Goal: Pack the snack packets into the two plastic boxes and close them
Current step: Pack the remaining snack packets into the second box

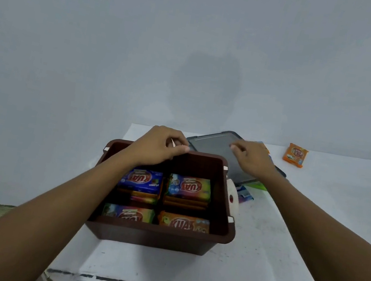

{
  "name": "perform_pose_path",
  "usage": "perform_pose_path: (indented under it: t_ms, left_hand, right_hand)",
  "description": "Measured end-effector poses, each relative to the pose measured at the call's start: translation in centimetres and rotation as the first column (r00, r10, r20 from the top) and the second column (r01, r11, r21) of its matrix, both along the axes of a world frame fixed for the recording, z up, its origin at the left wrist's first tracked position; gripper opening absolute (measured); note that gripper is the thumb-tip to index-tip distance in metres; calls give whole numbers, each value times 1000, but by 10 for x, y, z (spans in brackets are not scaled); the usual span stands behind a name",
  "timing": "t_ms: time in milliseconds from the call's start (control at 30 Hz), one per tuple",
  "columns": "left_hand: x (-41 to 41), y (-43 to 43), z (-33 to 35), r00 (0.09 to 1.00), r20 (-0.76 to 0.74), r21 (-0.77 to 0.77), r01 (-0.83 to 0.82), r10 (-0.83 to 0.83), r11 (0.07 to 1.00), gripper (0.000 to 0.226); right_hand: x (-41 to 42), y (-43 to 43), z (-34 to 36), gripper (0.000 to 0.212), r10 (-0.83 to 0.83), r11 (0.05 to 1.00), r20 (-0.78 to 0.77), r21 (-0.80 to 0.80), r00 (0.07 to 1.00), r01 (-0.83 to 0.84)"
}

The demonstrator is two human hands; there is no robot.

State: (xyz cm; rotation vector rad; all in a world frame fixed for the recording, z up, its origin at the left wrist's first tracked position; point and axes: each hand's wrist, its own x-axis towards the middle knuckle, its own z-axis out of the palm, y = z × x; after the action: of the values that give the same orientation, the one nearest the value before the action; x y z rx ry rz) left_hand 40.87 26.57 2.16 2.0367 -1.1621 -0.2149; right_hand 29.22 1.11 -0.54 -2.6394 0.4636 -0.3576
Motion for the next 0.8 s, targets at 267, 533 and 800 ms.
perform_pose_path:
  t_ms: [267,533,800]
  left_hand:
    - [-23,-80,0,999,33,-10,-40,40,999,14]
    - [-44,-151,-6,996,54,5,-65,65,998,4]
    - [-51,-184,-22,987,157,223,-74,39,972,13]
  right_hand:
    - [-59,-69,-37,50,-42,940,-426,-325,904,-109]
    - [-88,-131,-56,60,76,905,-327,-374,942,-203]
    - [-134,-184,-87,71,49,939,-169,-327,984,-103]
